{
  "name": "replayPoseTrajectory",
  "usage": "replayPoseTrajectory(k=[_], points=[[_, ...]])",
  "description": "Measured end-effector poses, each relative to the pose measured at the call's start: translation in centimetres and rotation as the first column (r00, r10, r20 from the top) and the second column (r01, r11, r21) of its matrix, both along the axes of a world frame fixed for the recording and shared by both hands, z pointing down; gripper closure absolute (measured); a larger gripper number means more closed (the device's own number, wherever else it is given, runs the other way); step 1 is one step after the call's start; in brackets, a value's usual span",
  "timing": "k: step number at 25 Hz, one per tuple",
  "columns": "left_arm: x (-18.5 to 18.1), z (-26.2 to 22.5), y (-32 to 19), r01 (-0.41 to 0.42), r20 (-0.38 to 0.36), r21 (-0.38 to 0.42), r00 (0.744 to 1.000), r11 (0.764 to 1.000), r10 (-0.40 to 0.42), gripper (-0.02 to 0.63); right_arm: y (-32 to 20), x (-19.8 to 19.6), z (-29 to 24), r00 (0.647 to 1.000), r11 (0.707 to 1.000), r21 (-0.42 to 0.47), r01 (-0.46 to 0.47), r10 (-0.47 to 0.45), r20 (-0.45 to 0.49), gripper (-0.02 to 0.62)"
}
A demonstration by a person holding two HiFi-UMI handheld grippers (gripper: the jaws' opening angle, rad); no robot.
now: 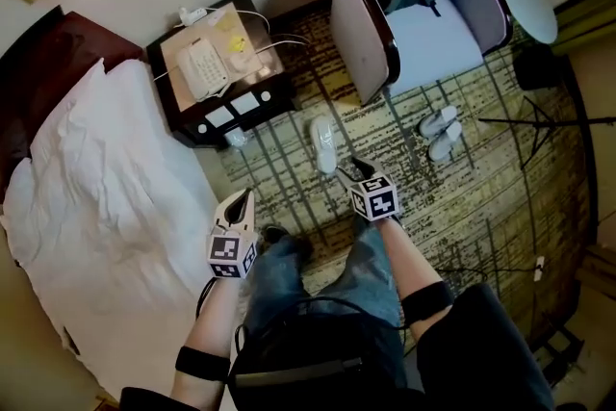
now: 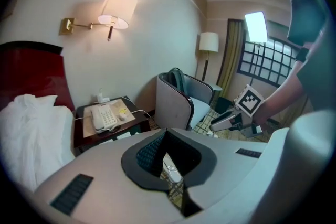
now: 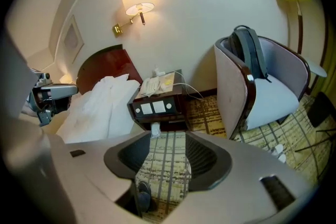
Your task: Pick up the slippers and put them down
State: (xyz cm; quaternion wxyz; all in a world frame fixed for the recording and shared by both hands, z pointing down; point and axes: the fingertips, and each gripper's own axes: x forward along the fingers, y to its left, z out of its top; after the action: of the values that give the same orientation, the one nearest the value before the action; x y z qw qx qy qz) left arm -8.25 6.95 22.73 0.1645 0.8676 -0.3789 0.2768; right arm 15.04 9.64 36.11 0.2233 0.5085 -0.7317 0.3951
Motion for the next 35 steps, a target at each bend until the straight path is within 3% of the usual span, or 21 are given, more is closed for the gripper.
replayPoseTrajectory(k=[4, 9, 15, 22, 27, 35], points=[[2.9, 6.4, 0.1, -0.074, 0.005, -0.035, 0.997, 0.997, 0.075, 0.603, 0.2, -0.3, 7.3, 0.999, 0.998, -0.059, -0.012, 0.014, 0.045, 0.333], [7.4, 16.7, -0.9, -0.101, -0.001, -0.066, 0.995, 0.993, 0.102, 0.603, -1.4, 0.7, 17.7, 0.996, 0.995, -0.092, -0.049, 0.055, 0.067, 0.217], [12.8, 29.7, -1.1, -0.202, -0.004, -0.098, 0.979, 0.974, 0.203, 0.603, -1.0, 1.4, 32.7, 0.989, 0.979, -0.181, -0.096, 0.115, 0.096, 0.216], [16.3, 44.9, -3.2, -0.239, 0.002, -0.112, 0.971, 0.965, 0.241, 0.603, -1.6, 1.3, 47.9, 0.979, 0.968, -0.230, -0.101, 0.138, 0.151, 0.216], [17.3, 53.6, -4.2, -0.245, 0.004, -0.132, 0.969, 0.961, 0.247, 0.603, -1.8, 1.4, 55.6, 0.950, 0.958, -0.260, -0.123, 0.190, 0.250, 0.216], [18.1, 62.6, -4.8, -0.252, -0.001, -0.143, 0.967, 0.957, 0.254, 0.603, -1.6, 0.7, 63.6, 0.951, 0.964, -0.261, -0.045, 0.121, 0.284, 0.217]])
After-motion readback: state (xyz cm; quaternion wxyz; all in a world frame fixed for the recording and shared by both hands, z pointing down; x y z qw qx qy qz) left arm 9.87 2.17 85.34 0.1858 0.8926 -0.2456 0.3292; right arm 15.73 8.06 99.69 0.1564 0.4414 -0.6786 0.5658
